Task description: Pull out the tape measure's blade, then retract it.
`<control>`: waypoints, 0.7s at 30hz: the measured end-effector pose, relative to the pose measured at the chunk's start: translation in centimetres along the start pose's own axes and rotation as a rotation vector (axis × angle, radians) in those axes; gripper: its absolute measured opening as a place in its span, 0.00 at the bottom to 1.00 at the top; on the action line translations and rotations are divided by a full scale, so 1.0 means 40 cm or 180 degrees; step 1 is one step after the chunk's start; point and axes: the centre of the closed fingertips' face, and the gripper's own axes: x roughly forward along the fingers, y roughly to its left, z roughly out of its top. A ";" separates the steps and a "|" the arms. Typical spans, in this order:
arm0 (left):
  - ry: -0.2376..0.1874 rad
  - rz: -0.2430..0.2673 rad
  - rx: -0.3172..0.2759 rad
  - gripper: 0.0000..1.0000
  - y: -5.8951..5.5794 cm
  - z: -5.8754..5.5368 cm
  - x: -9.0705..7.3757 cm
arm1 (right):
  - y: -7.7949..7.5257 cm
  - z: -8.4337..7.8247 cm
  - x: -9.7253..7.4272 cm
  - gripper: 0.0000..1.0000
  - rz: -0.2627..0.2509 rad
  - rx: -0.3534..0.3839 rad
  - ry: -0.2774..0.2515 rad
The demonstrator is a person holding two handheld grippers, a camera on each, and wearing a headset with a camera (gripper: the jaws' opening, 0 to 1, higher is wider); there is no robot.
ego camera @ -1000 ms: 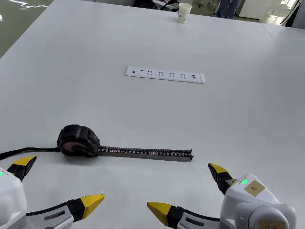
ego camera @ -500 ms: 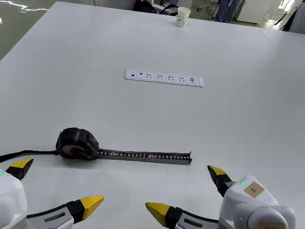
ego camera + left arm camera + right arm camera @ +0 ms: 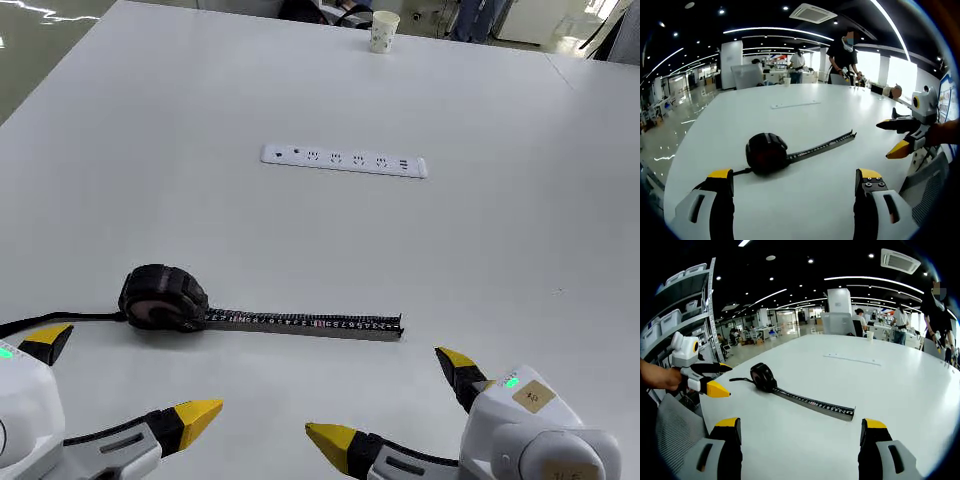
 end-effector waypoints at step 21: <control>0.0053 0.0067 -0.0018 0.97 -0.007 -0.001 0.009 | -0.006 -0.003 0.001 0.99 0.0011 -0.0030 0.0030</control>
